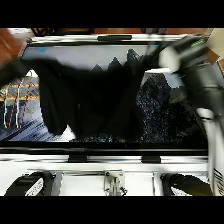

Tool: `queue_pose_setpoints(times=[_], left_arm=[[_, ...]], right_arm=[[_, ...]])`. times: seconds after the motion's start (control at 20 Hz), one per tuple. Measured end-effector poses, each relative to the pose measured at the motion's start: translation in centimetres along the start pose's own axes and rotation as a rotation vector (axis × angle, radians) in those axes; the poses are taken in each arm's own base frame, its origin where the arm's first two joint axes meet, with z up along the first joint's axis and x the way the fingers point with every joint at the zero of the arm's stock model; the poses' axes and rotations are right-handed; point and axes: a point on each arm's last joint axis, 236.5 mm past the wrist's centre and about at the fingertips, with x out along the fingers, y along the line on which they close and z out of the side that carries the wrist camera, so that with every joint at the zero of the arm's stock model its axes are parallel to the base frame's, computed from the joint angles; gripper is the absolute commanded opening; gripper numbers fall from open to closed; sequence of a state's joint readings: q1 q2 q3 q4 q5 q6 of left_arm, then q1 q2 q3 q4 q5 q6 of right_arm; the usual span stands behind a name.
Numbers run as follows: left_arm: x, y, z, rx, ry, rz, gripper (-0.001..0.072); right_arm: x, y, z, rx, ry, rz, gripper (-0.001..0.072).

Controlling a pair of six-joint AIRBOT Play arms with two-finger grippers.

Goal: Fold the shirts.

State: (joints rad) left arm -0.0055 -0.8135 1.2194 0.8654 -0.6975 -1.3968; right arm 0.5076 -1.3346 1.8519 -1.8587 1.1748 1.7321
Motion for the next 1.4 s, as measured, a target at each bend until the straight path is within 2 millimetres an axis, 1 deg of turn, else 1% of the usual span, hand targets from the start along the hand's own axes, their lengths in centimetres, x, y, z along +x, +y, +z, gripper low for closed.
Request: queue_pose_setpoints(times=[0.05, 0.1, 0.15, 0.2, 0.25, 0.3, 0.35, 0.4, 0.45, 0.55, 0.65, 0.7, 0.8, 0.85, 0.9, 1.0, 1.05, 1.1, 1.15, 1.2, 1.25, 1.3, 1.4], left_arm=[[-1.4, -1.9, 4.0, 0.038, -0.110, -0.028, 0.0048], [-3.1, -3.8, 7.3, 0.076, -0.206, -0.053, 0.0048], [-5.0, -5.7, 10.3, 0.116, -0.295, -0.076, 0.0048], [-6.8, -7.2, 12.2, 0.150, -0.357, -0.094, 0.0048], [-8.1, -8.3, 13.4, 0.176, -0.396, -0.108, 0.0048], [-9.2, -9.3, 14.0, 0.199, -0.413, -0.120, 0.0047], [-9.7, -9.8, 13.9, 0.219, -0.402, -0.123, 0.0048], [-9.6, -9.8, 13.0, 0.235, -0.359, -0.117, 0.0048], [-9.1, -9.3, 11.7, 0.237, -0.300, -0.104, 0.0048], [-7.4, -7.0, 7.9, 0.222, -0.144, -0.048, 0.0048], [-5.3, -3.4, 2.1, 0.172, 0.054, 0.023, 0.0048], [-4.3, -1.5, -1.2, 0.129, 0.151, 0.055, 0.0049], [-2.9, 1.6, -7.1, 0.039, 0.301, 0.100, 0.0049], [-2.5, 2.8, -9.8, 0.002, 0.358, 0.116, 0.0049], [-2.1, 3.9, -12.1, -0.036, 0.403, 0.133, 0.0049], [-1.5, 5.7, -15.6, -0.089, 0.462, 0.161, 0.0050], [-1.3, 6.4, -16.8, -0.105, 0.486, 0.172, 0.0051], [-1.1, 6.9, -17.8, -0.118, 0.502, 0.180, 0.0073], [-0.9, 7.3, -18.6, -0.119, 0.518, 0.184, 0.0212], [-0.8, 7.6, -19.2, -0.108, 0.531, 0.185, 0.0431], [-0.8, 7.8, -19.4, -0.093, 0.536, 0.183, 0.0611], [-0.8, 8.0, -19.4, -0.068, 0.542, 0.184, 0.0628], [-1.3, 8.9, -18.4, -0.003, 0.547, 0.210, 0.0625]], right_arm=[[-4.0, -1.0, 4.8, 0.018, -0.180, 0.001, 0.0076], [-8.2, -1.7, 8.7, 0.035, -0.341, 0.012, 0.0076], [-11.9, -2.2, 11.2, 0.053, -0.463, 0.027, 0.0076], [-15.2, -2.5, 12.7, 0.074, -0.547, 0.051, 0.0075], [-17.4, -2.6, 13.2, 0.089, -0.588, 0.072, 0.0075], [-18.7, -2.6, 13.1, 0.099, -0.594, 0.091, 0.0076], [-19.1, -2.6, 12.2, 0.106, -0.558, 0.103, 0.0075], [-18.6, -2.4, 10.8, 0.106, -0.497, 0.107, 0.0075], [-17.6, -2.3, 9.0, 0.100, -0.417, 0.107, 0.0075], [-14.1, -1.5, 3.7, 0.084, -0.192, 0.104, 0.0075], [-10.2, -0.1, -2.3, 0.083, 0.036, 0.112, 0.0075], [-8.5, 0.9, -5.0, 0.086, 0.127, 0.129, 0.0075], [-5.2, 3.5, -9.6, 0.104, 0.254, 0.192, 0.0076], [-3.7, 4.7, -11.0, 0.119, 0.279, 0.223, 0.0075], [-2.5, 5.6, -11.9, 0.132, 0.288, 0.243, 0.0075], [-0.1, 6.9, -12.9, 0.159, 0.283, 0.270, 0.0075], [0.9, 7.5, -13.1, 0.177, 0.277, 0.284, 0.0075], [1.7, 8.1, -13.2, 0.190, 0.272, 0.299, 0.0075], [2.5, 8.6, -13.4, 0.205, 0.271, 0.312, 0.0076], [3.1, 9.1, -13.4, 0.218, 0.269, 0.324, 0.0076], [3.7, 9.6, -13.5, 0.231, 0.267, 0.336, 0.0076], [4.0, 9.9, -13.6, 0.241, 0.267, 0.343, 0.0075], [4.5, 10.3, -13.5, 0.256, 0.261, 0.356, 0.0076]])
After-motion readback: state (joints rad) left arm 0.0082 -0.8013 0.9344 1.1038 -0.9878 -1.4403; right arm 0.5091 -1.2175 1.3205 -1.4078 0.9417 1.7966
